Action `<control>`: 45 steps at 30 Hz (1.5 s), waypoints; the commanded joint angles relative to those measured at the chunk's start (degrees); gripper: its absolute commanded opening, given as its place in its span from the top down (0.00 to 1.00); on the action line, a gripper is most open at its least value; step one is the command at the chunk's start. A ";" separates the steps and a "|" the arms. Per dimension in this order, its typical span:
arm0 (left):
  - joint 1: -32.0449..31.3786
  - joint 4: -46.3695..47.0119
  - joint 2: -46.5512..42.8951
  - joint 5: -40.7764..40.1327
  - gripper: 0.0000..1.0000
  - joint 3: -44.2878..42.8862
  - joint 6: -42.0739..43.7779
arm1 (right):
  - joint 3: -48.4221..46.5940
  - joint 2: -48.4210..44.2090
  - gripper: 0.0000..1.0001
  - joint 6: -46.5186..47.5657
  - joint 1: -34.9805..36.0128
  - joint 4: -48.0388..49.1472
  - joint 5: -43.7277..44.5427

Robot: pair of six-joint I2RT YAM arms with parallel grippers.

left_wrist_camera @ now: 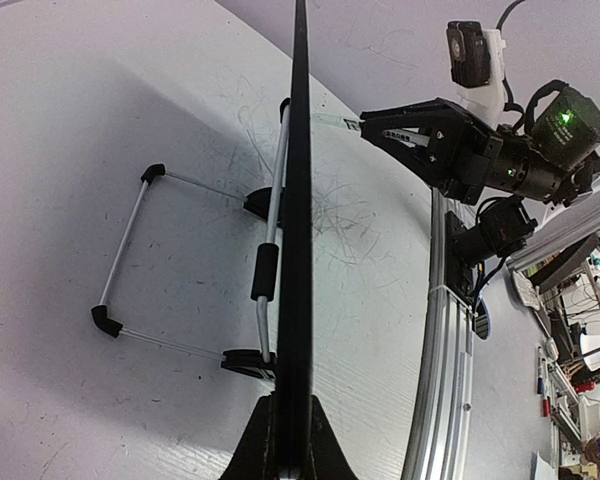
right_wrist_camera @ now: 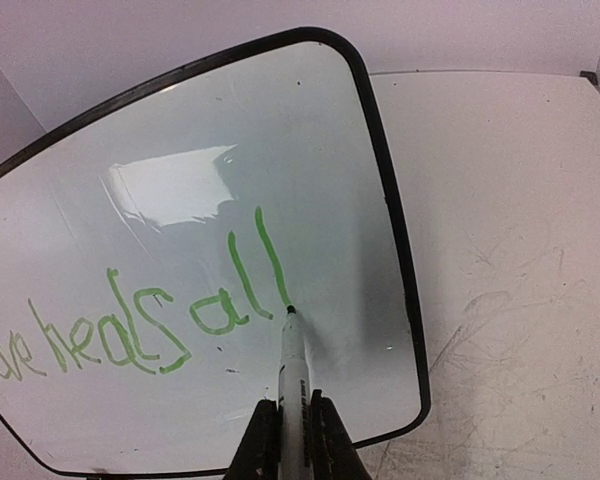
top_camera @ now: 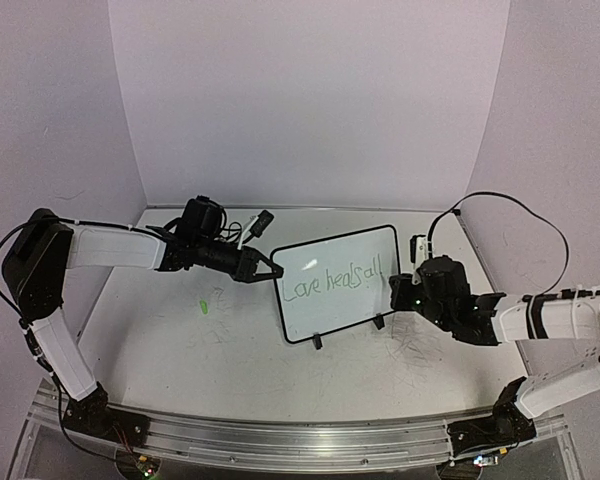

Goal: Write a sentence on the whiteboard

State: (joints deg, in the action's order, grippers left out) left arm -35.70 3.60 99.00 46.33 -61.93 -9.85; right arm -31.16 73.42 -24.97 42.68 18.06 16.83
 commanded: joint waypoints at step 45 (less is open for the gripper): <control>-0.24 -2.32 -2.58 0.65 1.00 -1.45 0.97 | -0.99 0.51 1.00 0.92 -0.47 2.15 5.23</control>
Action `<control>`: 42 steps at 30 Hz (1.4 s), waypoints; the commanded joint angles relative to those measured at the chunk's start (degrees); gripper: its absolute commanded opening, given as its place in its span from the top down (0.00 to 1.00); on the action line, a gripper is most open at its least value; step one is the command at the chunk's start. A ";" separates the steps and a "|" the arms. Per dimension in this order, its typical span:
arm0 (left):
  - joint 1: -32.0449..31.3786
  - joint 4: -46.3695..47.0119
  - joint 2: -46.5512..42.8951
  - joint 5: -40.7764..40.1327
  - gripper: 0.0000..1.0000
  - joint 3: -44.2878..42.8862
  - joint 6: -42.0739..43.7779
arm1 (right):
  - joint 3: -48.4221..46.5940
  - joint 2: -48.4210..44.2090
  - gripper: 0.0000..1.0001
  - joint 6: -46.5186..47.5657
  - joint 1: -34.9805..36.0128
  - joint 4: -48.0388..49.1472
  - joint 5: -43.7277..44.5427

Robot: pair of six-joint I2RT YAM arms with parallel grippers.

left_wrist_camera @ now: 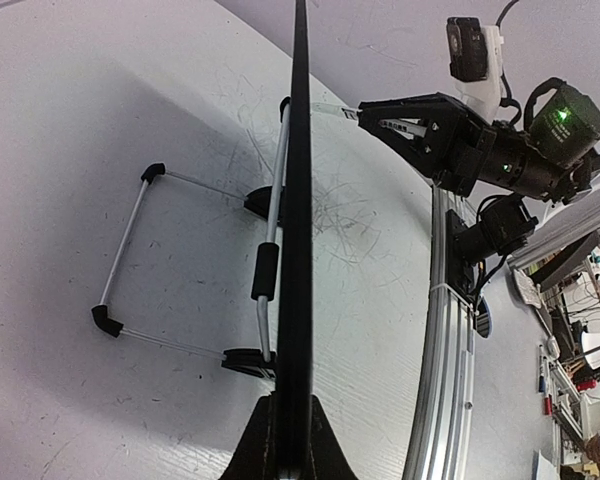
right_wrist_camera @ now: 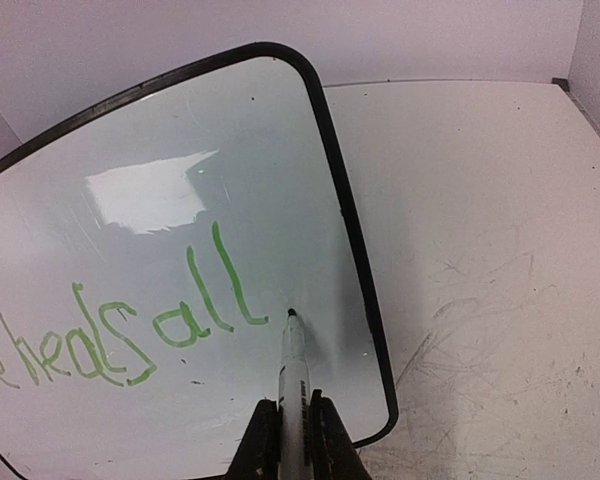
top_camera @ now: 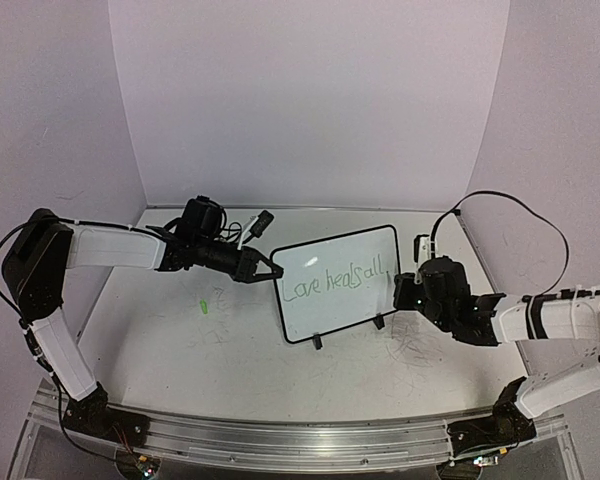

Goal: Write a sentence on the whiteboard
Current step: Write a sentence on the whiteboard, then place the whiteboard at the center of the board.

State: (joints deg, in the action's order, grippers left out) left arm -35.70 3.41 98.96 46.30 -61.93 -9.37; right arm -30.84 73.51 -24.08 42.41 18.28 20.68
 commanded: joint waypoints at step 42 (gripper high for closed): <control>10.50 -32.95 -21.40 -40.95 0.21 4.86 -16.38 | -2.06 -28.54 1.00 10.93 -0.20 -14.87 -9.27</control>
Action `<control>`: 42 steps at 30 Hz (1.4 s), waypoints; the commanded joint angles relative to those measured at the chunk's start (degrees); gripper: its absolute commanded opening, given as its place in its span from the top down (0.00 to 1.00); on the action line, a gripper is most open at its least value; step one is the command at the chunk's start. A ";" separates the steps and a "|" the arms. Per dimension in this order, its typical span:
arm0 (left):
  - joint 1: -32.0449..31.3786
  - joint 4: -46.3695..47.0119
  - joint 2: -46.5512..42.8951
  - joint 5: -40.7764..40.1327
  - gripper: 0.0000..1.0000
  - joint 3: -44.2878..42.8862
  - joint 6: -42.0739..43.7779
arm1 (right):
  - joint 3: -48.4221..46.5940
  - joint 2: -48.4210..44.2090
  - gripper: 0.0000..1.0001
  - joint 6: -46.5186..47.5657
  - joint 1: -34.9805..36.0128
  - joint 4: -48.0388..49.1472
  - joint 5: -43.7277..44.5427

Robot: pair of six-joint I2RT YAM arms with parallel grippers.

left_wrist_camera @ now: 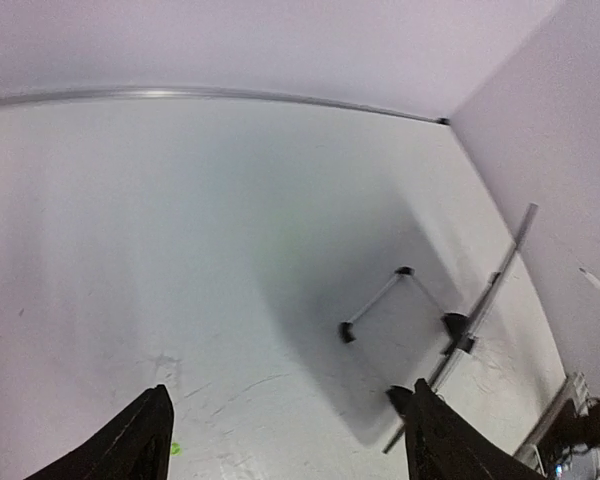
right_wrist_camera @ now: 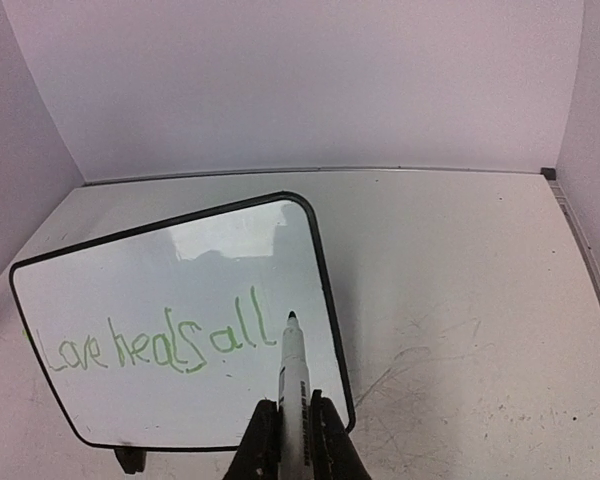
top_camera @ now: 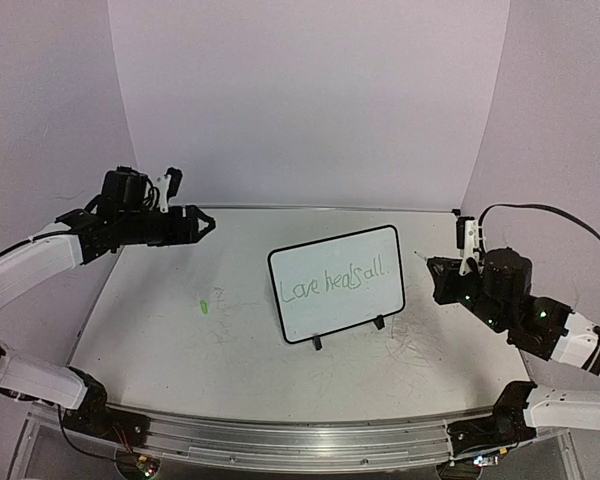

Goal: Write a sentence on the whiteboard
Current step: Place the whiteboard at the center of the board, then pick up the pen cap from the corner of the board, then insert the whiteboard marker without the cap into the pen cap.

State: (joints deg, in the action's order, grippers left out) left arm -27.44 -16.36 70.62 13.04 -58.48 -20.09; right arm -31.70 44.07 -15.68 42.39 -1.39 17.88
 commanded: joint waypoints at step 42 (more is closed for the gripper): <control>-6.14 -19.64 7.18 14.44 1.00 -25.28 2.72 | -5.57 6.11 1.00 -9.44 -0.18 18.68 -35.58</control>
State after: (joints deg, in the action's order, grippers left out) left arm -30.65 -38.29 81.67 9.20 -78.85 -19.20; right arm -32.27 46.53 -20.70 42.30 7.79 -4.68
